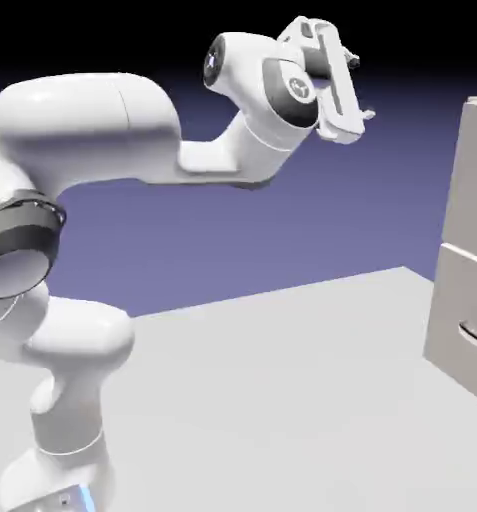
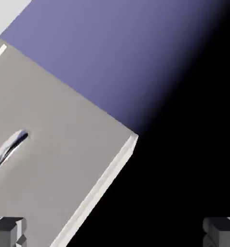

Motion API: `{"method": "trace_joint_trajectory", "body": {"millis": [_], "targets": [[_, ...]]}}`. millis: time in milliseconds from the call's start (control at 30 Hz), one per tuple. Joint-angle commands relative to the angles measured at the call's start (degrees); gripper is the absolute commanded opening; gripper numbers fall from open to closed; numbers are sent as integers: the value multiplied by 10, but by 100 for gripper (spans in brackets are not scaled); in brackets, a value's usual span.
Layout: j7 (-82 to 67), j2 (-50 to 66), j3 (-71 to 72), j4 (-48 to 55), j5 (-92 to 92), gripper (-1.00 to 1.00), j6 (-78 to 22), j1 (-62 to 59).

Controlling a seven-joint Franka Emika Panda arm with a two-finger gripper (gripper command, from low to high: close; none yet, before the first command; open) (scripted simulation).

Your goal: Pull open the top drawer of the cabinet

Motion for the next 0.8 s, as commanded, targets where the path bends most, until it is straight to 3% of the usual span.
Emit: {"method": "trace_joint_trajectory", "body": {"millis": [0, 767], "targets": [[-24, -3, -15, 12, -25, 0, -2, 17], [-576, -84, -365, 277, -598, 0, -37, 417]]}}
